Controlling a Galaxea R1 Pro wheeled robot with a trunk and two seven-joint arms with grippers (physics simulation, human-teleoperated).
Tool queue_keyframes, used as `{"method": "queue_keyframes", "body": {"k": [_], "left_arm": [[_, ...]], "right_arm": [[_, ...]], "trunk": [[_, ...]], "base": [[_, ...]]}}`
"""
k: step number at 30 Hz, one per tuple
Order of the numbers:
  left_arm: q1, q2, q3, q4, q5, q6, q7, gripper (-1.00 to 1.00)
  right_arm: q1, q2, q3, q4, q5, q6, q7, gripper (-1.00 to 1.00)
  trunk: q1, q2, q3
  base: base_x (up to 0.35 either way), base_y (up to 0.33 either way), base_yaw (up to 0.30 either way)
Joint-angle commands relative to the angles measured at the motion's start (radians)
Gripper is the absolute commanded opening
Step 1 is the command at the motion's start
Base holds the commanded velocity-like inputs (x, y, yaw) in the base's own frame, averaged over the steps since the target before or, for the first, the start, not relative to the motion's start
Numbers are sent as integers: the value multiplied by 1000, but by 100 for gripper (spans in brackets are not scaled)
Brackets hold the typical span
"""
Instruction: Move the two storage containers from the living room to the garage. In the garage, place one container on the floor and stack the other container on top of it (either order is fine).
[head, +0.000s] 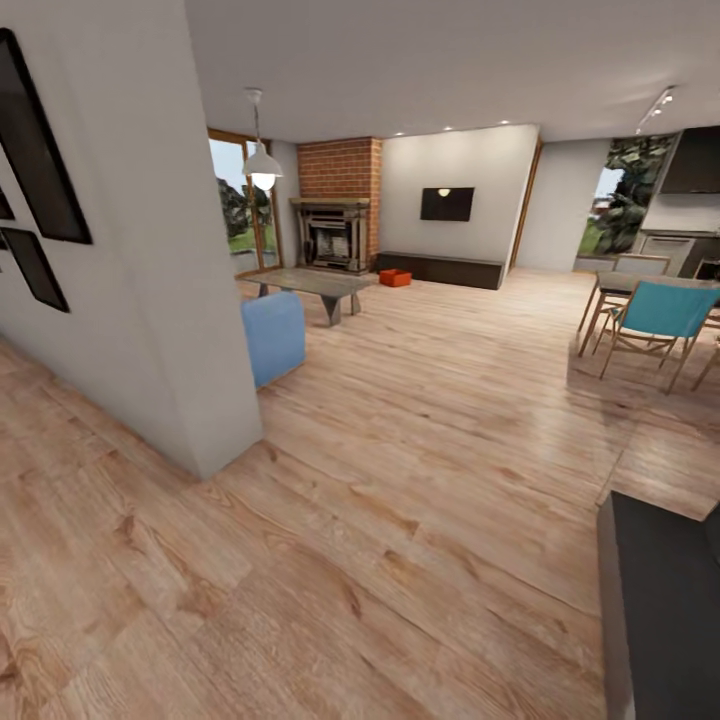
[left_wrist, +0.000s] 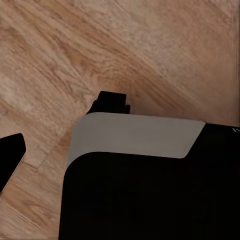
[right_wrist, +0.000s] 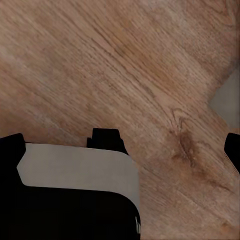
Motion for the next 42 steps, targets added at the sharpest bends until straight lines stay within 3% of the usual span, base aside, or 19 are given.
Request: {"method": "queue_keyframes", "body": {"k": [1, 20, 26, 36, 42], "left_arm": [[-1, 0, -1, 0, 9, 3, 3, 100], [0, 0, -1, 0, 9, 3, 3, 100], [-1, 0, -1, 0, 9, 3, 3, 100], [0, 0, -1, 0, 9, 3, 3, 100], [0, 0, -1, 0, 9, 3, 3, 100]], "right_arm": [[-1, 1, 8, 3, -9, -5, -1, 100], [-1, 0, 8, 3, -9, -3, 1, 100], [-2, 0, 8, 3, 17, -3, 1, 100], [-1, 1, 8, 3, 21, -3, -1, 100], [-1, 1, 8, 3, 23, -4, -1, 100]], "trunk": [[1, 0, -1], [1, 0, -1], [1, 0, -1], [1, 0, -1], [1, 0, -1]], "base": [[322, 0, -52], [322, 0, -6], [322, 0, 0], [322, 0, -1], [323, 0, -204]]}}
